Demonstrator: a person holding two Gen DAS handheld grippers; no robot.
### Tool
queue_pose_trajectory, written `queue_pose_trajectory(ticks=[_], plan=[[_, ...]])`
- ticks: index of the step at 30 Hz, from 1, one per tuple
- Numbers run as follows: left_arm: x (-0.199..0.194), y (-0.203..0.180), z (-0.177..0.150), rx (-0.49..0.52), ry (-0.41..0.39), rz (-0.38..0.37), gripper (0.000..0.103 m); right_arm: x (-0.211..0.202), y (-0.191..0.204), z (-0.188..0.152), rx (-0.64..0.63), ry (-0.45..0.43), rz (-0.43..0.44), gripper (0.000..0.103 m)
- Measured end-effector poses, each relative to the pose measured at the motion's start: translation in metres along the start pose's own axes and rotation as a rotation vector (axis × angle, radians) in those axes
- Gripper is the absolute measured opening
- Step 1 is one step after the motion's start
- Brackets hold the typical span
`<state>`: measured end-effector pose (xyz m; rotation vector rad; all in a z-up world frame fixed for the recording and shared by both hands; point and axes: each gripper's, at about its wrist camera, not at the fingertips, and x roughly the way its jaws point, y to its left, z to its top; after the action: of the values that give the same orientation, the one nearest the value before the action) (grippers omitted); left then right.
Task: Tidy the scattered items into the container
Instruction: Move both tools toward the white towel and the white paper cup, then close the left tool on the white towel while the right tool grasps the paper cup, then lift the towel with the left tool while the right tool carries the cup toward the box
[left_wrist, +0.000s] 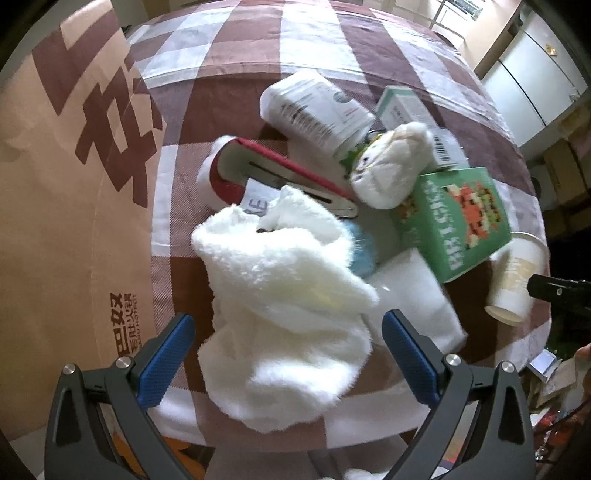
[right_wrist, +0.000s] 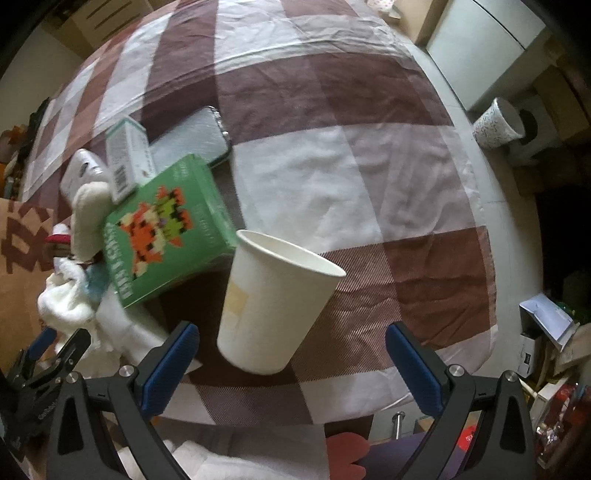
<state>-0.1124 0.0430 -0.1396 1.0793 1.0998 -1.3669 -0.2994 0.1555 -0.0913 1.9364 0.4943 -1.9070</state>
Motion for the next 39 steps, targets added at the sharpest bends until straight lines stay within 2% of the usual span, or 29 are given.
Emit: queue_pose_trajectory(ticks=[6, 8, 11, 15, 17, 18, 21, 23, 27, 31, 33, 35, 39], plan=[[0.015, 0.010, -0.004, -0.009, 0.025, 0.015, 0.095, 0.013, 0.000, 0.003, 0.027, 0.014, -0.018, 0.103], [0.020, 0.011, -0.006, 0.002, 0.038, 0.024, 0.090, 0.018, 0.001, 0.003, 0.026, 0.022, -0.031, 0.103], [0.028, 0.009, -0.008, 0.022, 0.048, 0.027, 0.086, 0.027, 0.004, 0.002, 0.020, 0.028, -0.027, 0.095], [0.035, 0.007, -0.007, 0.047, 0.045, 0.029, 0.083, 0.038, 0.011, 0.003, 0.014, 0.033, -0.049, 0.066], [0.035, 0.008, -0.005, 0.065, 0.028, 0.032, 0.083, 0.046, 0.011, 0.003, 0.019, 0.050, -0.053, 0.059], [0.035, 0.011, -0.004, 0.063, 0.030, 0.030, 0.082, 0.048, 0.011, 0.003, 0.023, 0.053, -0.055, 0.059], [0.031, 0.016, -0.005, 0.066, 0.034, 0.038, 0.073, 0.046, 0.012, 0.003, 0.017, 0.042, -0.065, 0.058], [0.028, 0.016, -0.008, 0.090, 0.031, 0.051, 0.061, 0.044, 0.010, 0.002, 0.020, 0.031, -0.069, 0.058], [0.023, 0.021, -0.013, 0.128, 0.026, 0.072, 0.056, 0.039, 0.005, 0.000, 0.030, 0.018, -0.068, 0.058], [0.019, 0.037, -0.018, 0.112, 0.027, 0.058, 0.045, 0.035, 0.005, -0.001, 0.030, 0.013, -0.056, 0.058], [0.018, 0.045, -0.019, 0.113, 0.021, 0.066, 0.045, 0.034, 0.007, -0.002, 0.017, 0.008, -0.058, 0.058], [0.017, 0.049, -0.020, 0.108, 0.023, 0.038, 0.038, 0.031, 0.010, -0.003, 0.006, 0.002, -0.059, 0.058], [0.004, 0.036, -0.021, 0.158, 0.018, 0.015, 0.035, 0.018, 0.016, -0.006, -0.027, -0.022, -0.056, 0.057]])
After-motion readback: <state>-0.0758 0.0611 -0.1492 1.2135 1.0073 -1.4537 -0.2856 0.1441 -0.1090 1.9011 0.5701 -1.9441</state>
